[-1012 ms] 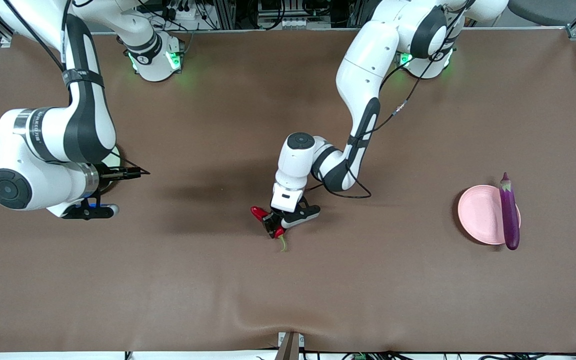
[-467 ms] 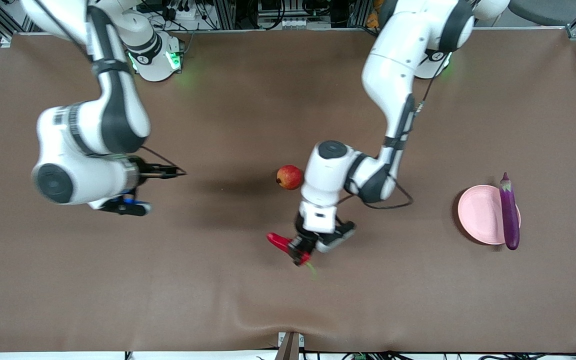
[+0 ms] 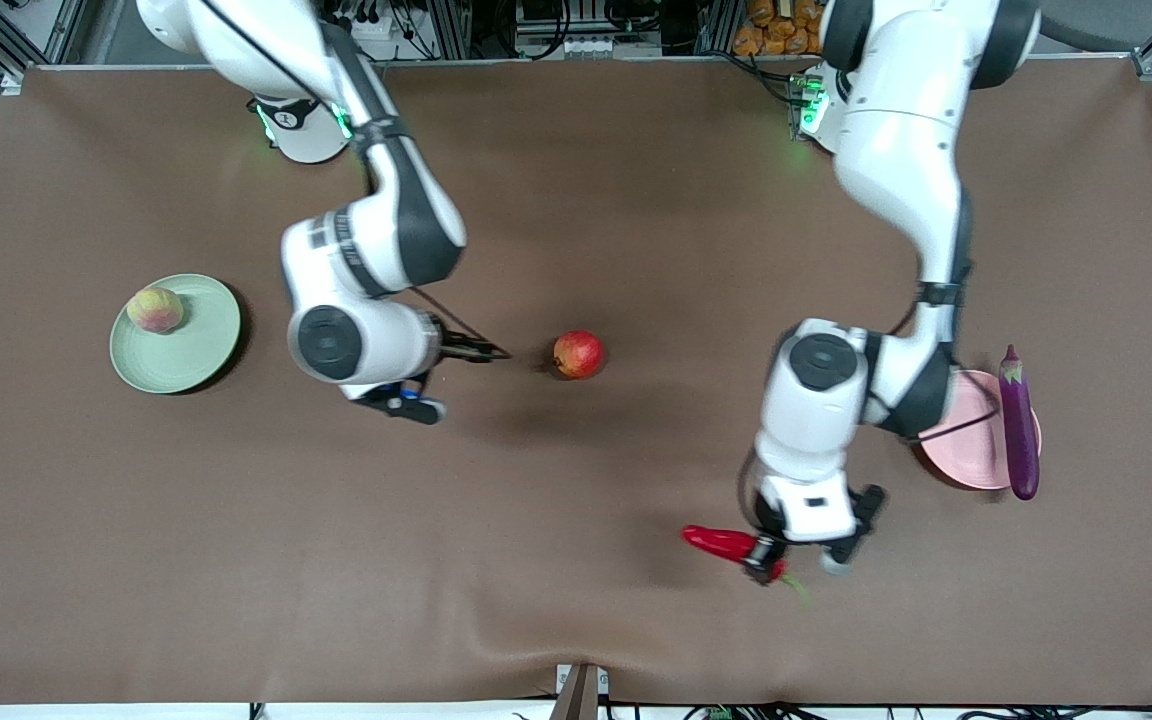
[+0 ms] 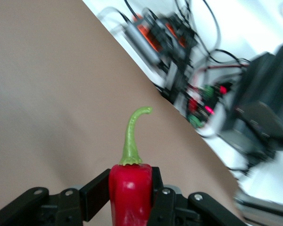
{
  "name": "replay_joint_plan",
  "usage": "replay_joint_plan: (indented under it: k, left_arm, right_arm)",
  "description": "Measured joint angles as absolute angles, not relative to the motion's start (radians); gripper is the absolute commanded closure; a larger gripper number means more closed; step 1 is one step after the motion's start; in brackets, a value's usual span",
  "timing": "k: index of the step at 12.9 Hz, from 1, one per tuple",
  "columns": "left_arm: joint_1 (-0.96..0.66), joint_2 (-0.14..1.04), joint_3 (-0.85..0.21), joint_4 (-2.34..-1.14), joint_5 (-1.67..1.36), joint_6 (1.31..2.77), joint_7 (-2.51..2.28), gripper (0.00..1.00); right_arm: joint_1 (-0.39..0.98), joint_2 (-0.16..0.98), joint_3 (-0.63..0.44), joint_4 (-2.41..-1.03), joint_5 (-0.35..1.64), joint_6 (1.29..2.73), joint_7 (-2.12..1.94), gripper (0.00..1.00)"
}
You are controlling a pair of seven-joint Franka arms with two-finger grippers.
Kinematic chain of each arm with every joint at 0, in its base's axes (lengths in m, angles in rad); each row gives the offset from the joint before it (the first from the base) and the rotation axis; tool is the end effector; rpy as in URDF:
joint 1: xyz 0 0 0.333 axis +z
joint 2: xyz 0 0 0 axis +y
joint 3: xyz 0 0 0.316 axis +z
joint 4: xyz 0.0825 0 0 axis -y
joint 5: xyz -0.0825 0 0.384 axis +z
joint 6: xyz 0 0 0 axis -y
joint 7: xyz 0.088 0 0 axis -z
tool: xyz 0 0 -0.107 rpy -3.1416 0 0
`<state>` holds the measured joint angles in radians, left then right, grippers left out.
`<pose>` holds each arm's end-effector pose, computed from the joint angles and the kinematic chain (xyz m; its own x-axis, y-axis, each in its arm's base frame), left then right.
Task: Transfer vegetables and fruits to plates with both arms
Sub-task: 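Carry the chili toward the pink plate while the right gripper reaches pomegranate, then lower the chili onto the pink plate while the right gripper grasps pomegranate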
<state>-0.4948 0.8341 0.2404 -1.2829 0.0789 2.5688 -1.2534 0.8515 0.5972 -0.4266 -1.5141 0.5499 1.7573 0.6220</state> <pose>0.7449 -0.2532 0.3089 0.5842 0.7252 0.3643 0.6464 -0.6872 0.3315 0.5700 0.3560 0.3194 0.8678 -0.3114 -0.3873 -0.3486 -0.9369 -0.0278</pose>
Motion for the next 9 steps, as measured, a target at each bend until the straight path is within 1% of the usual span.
replay_joint_plan:
  k: [2,4,7,9]
  left_arm:
    - [-0.426,0.806,0.227,-1.352,0.079,2.563,-1.074,1.00]
    - [-0.343,0.785,0.188,-1.417,0.079,2.563,-0.891,1.00]
    - [-0.206,0.718,0.120,-1.526,0.078,2.563,-0.614,1.00]
    - [-0.156,0.672,0.110,-1.596,0.078,2.539,-0.446,1.00]
  right_arm:
    - [0.911,0.632,-0.423,-1.513,0.596,1.848,0.728,0.00]
    - [0.964,0.660,-0.407,-1.513,0.607,1.957,0.818,0.00]
    - [0.982,0.702,-0.357,-1.513,0.609,2.054,0.938,0.00]
    - [0.982,0.726,-0.344,-1.513,0.611,2.115,1.048,0.00]
